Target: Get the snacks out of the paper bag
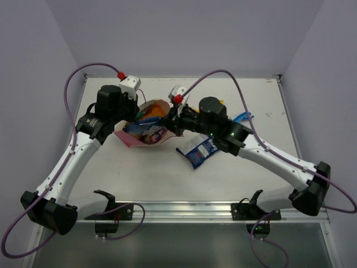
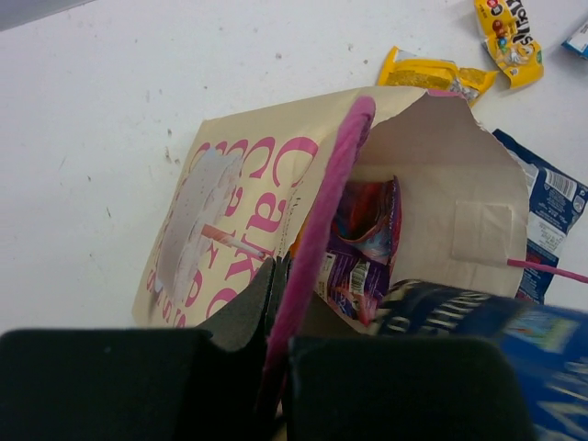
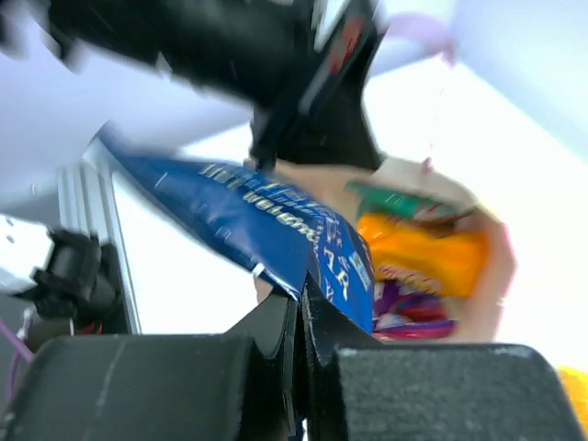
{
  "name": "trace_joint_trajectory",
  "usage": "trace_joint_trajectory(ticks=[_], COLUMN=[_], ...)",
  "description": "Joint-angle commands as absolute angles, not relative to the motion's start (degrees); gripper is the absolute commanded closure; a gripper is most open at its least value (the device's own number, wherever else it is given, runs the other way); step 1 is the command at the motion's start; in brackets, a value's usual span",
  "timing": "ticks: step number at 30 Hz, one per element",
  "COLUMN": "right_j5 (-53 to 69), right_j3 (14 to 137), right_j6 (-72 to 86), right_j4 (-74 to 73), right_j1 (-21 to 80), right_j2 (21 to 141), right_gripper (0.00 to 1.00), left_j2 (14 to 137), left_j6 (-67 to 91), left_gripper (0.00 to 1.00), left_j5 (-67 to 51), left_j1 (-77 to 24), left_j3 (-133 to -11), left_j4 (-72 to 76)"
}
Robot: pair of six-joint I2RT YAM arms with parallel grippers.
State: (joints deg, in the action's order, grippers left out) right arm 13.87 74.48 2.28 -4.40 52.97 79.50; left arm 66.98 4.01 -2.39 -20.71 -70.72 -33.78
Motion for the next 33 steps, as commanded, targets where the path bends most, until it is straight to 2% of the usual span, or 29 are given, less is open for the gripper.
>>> trace_joint_trajectory(ticks=[1, 7, 11, 14, 22, 25, 26, 27, 28, 30, 31, 33], right_j5=[7.8, -1.4, -12.3, -25.7, -45.7, -49.4, -46.9, -44.7, -41.4, -31.1, -28.9, -27.1], right_j3=[72.8, 70.5, 66.1, 61.5, 55.6, 55.0, 55.4, 55.4, 55.3, 54.7, 54.4, 54.2], right_j6=[0.4, 1.4, 2.5, 4.0, 16.0, 17.0, 17.9, 18.0, 17.9, 17.7, 17.8, 18.6], right_j4=[-6.5, -10.9, -14.3, -17.3, -32.6, -35.0, -35.7, -35.6, -35.5, -34.4, -34.1, -33.5], right_j1=[51.7, 45.7, 39.9, 35.5, 23.1, 22.1, 22.1, 22.1, 22.2, 23.0, 23.9, 28.5], right_j2=[70.2, 58.1, 54.2, 52.4, 53.7, 55.5, 56.2, 56.7, 57.9, 59.4, 61.1, 62.5], right_gripper=[1.0, 1.0, 1.0, 1.0, 1.0, 1.0, 1.0, 0.97, 0.87, 0.74, 0.63, 0.53], left_j2=[66.9, 67.0, 67.1, 67.4, 68.4, 68.6, 68.6, 68.6, 68.5, 68.0, 67.9, 67.7], left_j6=[4.7, 4.1, 3.5, 2.6, 2.9, 3.3, 3.3, 3.3, 3.3, 3.4, 3.4, 3.6], left_gripper=[1.0, 1.0, 1.0, 1.0, 1.0, 1.0, 1.0, 1.0, 1.0, 1.0, 1.0, 1.0], left_j5=[-0.3, -1.3, -3.5, -4.3, -6.4, -7.8, -8.0, -8.1, -8.3, -8.3, -8.7, -9.5], left_j1=[-20.7, -20.7, -20.8, -20.7, -20.8, -20.8, -20.7, -20.8, -20.8, -20.8, -20.7, -20.8], left_j3=[-73.0, -72.9, -73.5, -73.6, -73.2, -72.9, -72.9, -72.7, -72.7, -72.6, -72.5, -72.5], left_j4=[-33.3, -33.0, -32.8, -32.6, -31.6, -31.4, -31.3, -31.3, -31.3, -31.3, -31.2, -31.2])
